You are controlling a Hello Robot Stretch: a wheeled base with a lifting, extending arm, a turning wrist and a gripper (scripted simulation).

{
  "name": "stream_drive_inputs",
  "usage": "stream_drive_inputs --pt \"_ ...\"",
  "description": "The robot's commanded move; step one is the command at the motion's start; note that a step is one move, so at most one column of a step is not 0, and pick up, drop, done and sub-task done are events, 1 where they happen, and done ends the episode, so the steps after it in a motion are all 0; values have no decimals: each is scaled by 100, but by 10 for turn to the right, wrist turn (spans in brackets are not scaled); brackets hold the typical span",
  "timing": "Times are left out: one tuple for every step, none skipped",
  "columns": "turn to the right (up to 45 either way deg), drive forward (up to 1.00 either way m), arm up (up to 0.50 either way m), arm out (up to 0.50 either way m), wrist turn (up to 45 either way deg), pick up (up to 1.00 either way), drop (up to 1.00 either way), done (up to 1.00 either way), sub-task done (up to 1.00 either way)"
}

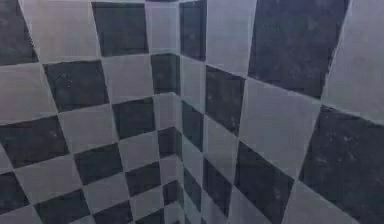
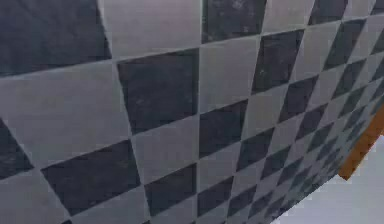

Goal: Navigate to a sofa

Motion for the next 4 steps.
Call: stream_drive_inputs --pt "-450 0 0 0 0 0 0 0 0" --pt "-450 0 0 0 0 0 0 0 0" --pt "-270 0 0 0 0 0 0 0 0" --pt "0 100 0 0 0 0 0 0 0"
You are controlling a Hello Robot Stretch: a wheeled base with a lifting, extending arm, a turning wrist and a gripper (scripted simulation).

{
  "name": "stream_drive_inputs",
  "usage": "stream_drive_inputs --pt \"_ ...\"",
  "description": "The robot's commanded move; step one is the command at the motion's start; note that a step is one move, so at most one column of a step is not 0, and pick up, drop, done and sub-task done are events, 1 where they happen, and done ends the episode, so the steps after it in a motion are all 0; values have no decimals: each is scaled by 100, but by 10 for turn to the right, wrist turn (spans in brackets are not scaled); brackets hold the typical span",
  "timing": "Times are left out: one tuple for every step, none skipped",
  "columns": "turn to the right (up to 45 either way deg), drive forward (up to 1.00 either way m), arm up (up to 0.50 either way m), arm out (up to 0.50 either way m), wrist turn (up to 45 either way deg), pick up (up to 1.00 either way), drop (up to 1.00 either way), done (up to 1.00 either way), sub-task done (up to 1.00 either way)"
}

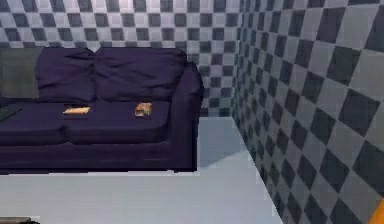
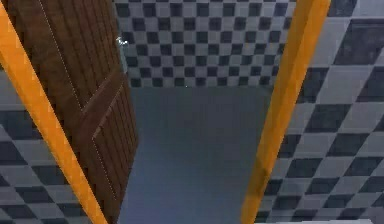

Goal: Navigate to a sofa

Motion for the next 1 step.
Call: stream_drive_inputs --pt "-30 0 0 0 0 0 0 0 0"
